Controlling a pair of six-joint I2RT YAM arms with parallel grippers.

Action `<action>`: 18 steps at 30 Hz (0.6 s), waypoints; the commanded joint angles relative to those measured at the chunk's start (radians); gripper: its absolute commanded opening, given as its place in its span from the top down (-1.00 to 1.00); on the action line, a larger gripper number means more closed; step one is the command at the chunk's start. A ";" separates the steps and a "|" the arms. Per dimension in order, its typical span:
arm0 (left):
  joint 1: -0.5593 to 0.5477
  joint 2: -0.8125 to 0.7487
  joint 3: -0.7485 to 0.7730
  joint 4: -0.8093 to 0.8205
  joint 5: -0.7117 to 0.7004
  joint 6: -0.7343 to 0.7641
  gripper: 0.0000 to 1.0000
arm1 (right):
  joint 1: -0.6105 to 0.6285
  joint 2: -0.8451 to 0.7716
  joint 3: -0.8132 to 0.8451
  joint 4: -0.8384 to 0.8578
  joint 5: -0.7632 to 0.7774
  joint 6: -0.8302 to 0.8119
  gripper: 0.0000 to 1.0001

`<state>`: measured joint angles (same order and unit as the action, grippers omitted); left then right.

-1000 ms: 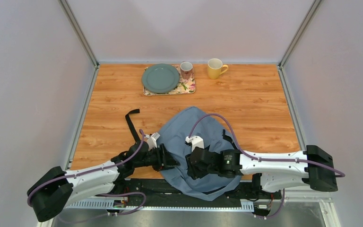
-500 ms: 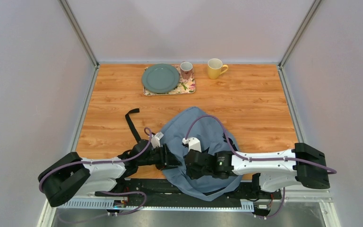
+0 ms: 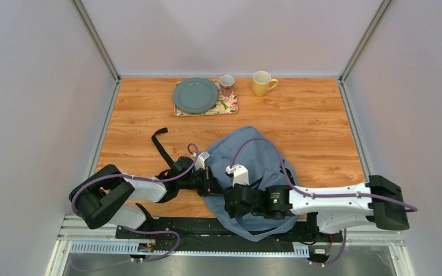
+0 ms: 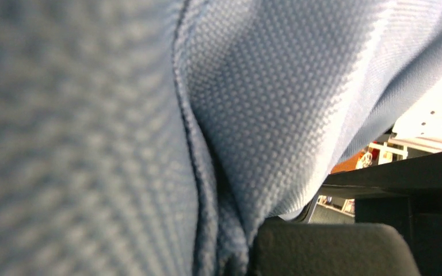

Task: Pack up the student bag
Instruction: Zip the student bag at the center of the board.

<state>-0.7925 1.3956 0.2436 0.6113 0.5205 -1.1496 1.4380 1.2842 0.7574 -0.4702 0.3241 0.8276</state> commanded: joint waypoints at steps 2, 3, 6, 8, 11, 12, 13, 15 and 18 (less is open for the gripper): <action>-0.008 -0.043 0.082 0.153 0.108 0.114 1.00 | 0.013 -0.219 -0.050 0.001 0.079 0.064 -0.05; -0.010 -0.047 0.079 0.153 0.110 0.123 1.00 | 0.010 -0.283 -0.068 -0.001 0.114 0.062 -0.05; -0.010 -0.061 0.079 0.143 0.108 0.152 1.00 | -0.034 -0.367 -0.079 -0.016 0.122 0.042 -0.05; -0.010 -0.069 0.082 0.142 0.108 0.169 1.00 | -0.072 -0.384 -0.072 -0.041 0.127 0.036 -0.04; -0.010 -0.075 0.088 0.136 0.110 0.185 1.00 | -0.132 -0.379 -0.059 -0.080 0.107 0.024 -0.01; -0.010 -0.072 0.088 0.136 0.110 0.186 1.00 | -0.143 -0.376 -0.058 -0.081 0.084 0.025 0.01; -0.010 -0.073 0.089 0.134 0.110 0.191 1.00 | -0.148 -0.365 -0.055 -0.079 0.078 0.028 0.03; -0.008 -0.075 0.089 0.134 0.111 0.194 1.00 | -0.151 -0.349 -0.052 -0.079 0.066 0.033 0.06; -0.008 -0.081 0.088 0.134 0.110 0.197 1.00 | -0.149 -0.306 -0.050 -0.076 0.034 0.038 0.11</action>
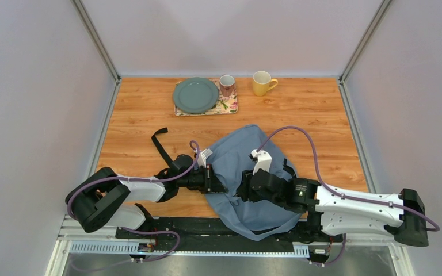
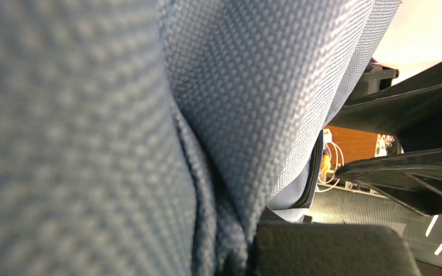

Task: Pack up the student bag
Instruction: Zip the student bag at the center of the board.

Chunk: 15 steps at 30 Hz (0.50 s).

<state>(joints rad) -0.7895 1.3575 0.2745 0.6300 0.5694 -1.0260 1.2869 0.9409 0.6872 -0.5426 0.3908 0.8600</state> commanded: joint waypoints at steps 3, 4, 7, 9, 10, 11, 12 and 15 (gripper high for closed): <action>-0.013 -0.047 0.054 0.119 0.063 0.072 1.00 | -0.001 0.078 0.017 0.001 -0.049 0.027 0.11; -0.013 -0.049 0.052 0.119 0.061 0.070 1.00 | 0.000 0.087 0.017 0.006 -0.050 0.031 0.10; -0.011 -0.058 0.049 0.119 0.061 0.072 1.00 | 0.000 0.102 0.017 0.015 -0.043 0.040 0.01; -0.013 -0.064 0.048 0.119 0.060 0.070 1.00 | 0.000 0.104 0.021 -0.005 -0.006 0.062 -0.05; -0.011 -0.066 0.048 0.117 0.061 0.069 1.00 | 0.000 0.104 0.034 -0.022 0.009 0.079 -0.06; -0.011 -0.067 0.048 0.119 0.060 0.069 1.00 | 0.000 0.104 0.040 -0.048 0.023 0.092 -0.11; -0.013 -0.067 0.046 0.119 0.060 0.069 1.00 | 0.000 0.101 0.041 -0.054 0.039 0.129 -0.12; -0.013 -0.070 0.046 0.120 0.053 0.067 1.00 | 0.000 0.111 0.041 -0.105 0.051 0.261 -0.13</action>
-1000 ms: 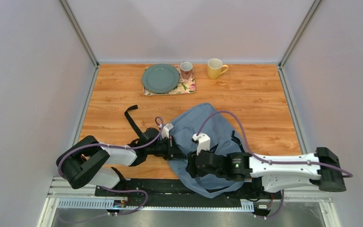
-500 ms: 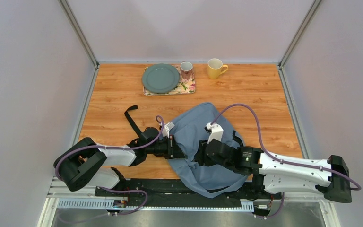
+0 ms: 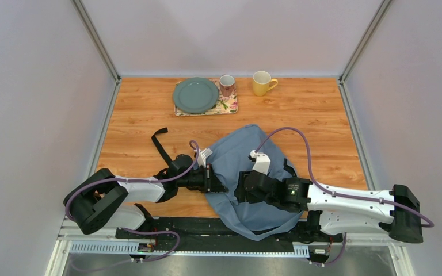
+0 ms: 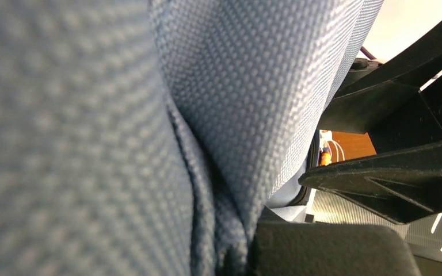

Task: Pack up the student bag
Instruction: Zip the student bag at the center of the board.

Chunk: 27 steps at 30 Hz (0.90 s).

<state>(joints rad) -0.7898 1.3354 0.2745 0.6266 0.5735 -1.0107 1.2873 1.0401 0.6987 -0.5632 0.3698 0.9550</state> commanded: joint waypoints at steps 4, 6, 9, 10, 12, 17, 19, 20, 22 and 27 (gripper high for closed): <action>-0.012 -0.047 0.048 0.130 0.046 0.047 1.00 | 0.003 0.044 0.032 -0.129 0.054 0.281 -0.08; -0.012 -0.045 0.048 0.139 0.046 0.043 1.00 | 0.001 0.057 0.028 -0.138 0.058 0.315 0.00; -0.011 -0.044 0.048 0.145 0.049 0.035 1.00 | 0.001 0.067 0.018 -0.104 0.054 0.341 0.13; -0.012 -0.048 0.048 0.145 0.049 0.035 1.00 | 0.001 0.067 0.015 -0.099 0.055 0.346 0.18; -0.012 -0.050 0.045 0.144 0.048 0.034 1.00 | 0.001 0.066 0.007 -0.093 0.064 0.358 0.29; -0.011 -0.050 0.040 0.157 0.048 0.026 1.00 | 0.001 0.044 -0.018 -0.095 0.084 0.383 0.54; -0.012 -0.047 0.038 0.162 0.049 0.023 1.00 | 0.001 0.032 -0.027 -0.095 0.089 0.386 0.63; -0.011 -0.048 0.037 0.168 0.048 0.021 1.00 | 0.000 0.028 -0.031 -0.092 0.095 0.384 0.78; -0.012 -0.044 0.037 0.173 0.049 0.017 1.00 | 0.001 0.011 -0.042 -0.089 0.098 0.386 0.94; -0.012 -0.047 0.035 0.168 0.046 0.023 1.00 | 0.006 -0.060 -0.044 -0.089 0.133 0.373 1.00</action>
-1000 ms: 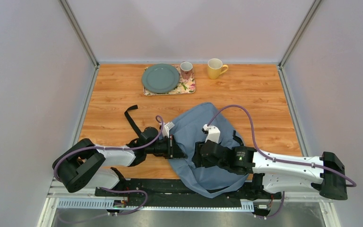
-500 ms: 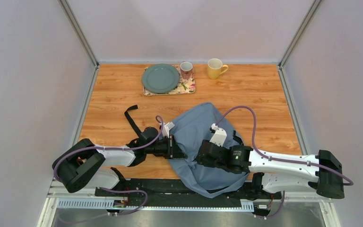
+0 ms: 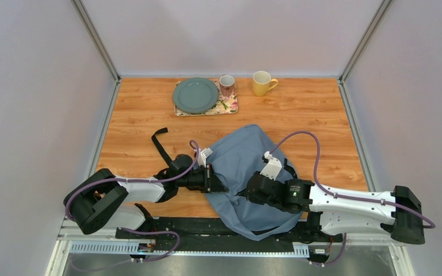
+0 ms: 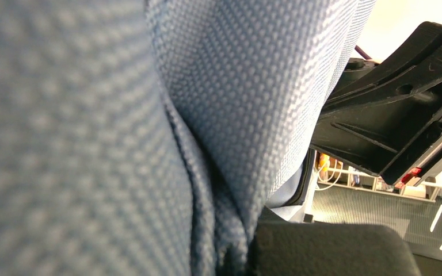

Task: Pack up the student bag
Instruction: Zip the student bag at the center of the board.

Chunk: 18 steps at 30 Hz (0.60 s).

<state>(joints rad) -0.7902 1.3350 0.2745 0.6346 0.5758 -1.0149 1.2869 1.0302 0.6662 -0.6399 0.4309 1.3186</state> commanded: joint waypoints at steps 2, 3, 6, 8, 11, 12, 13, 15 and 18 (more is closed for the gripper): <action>-0.012 -0.053 0.038 0.122 0.038 0.041 1.00 | 0.017 -0.087 0.009 -0.049 0.121 0.013 1.00; -0.011 -0.057 0.048 0.100 0.030 0.064 1.00 | 0.018 -0.100 0.016 -0.061 0.137 0.013 1.00; -0.011 -0.076 0.063 0.018 0.012 0.119 1.00 | 0.019 -0.146 0.050 -0.113 0.202 0.011 1.00; -0.012 -0.094 0.071 -0.033 0.001 0.142 1.00 | 0.017 -0.171 0.062 -0.147 0.264 0.010 1.00; -0.012 -0.120 0.089 -0.100 -0.013 0.188 1.00 | 0.015 -0.194 0.073 -0.184 0.333 0.016 1.00; -0.012 -0.128 0.095 -0.113 -0.022 0.208 1.00 | 0.011 -0.200 0.079 -0.196 0.348 0.019 1.00; -0.012 -0.138 0.098 -0.127 -0.024 0.217 1.00 | 0.002 -0.205 0.085 -0.208 0.362 0.021 1.00; -0.011 -0.151 0.107 -0.173 -0.037 0.248 1.00 | -0.020 -0.219 0.095 -0.247 0.382 0.022 1.00; 0.018 -0.184 0.117 -0.228 -0.039 0.269 1.00 | -0.090 -0.239 0.104 -0.279 0.390 -0.008 1.00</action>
<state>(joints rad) -0.7975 1.2179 0.3382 0.4316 0.5495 -0.8814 1.2633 0.8291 0.7155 -0.8391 0.6853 1.3205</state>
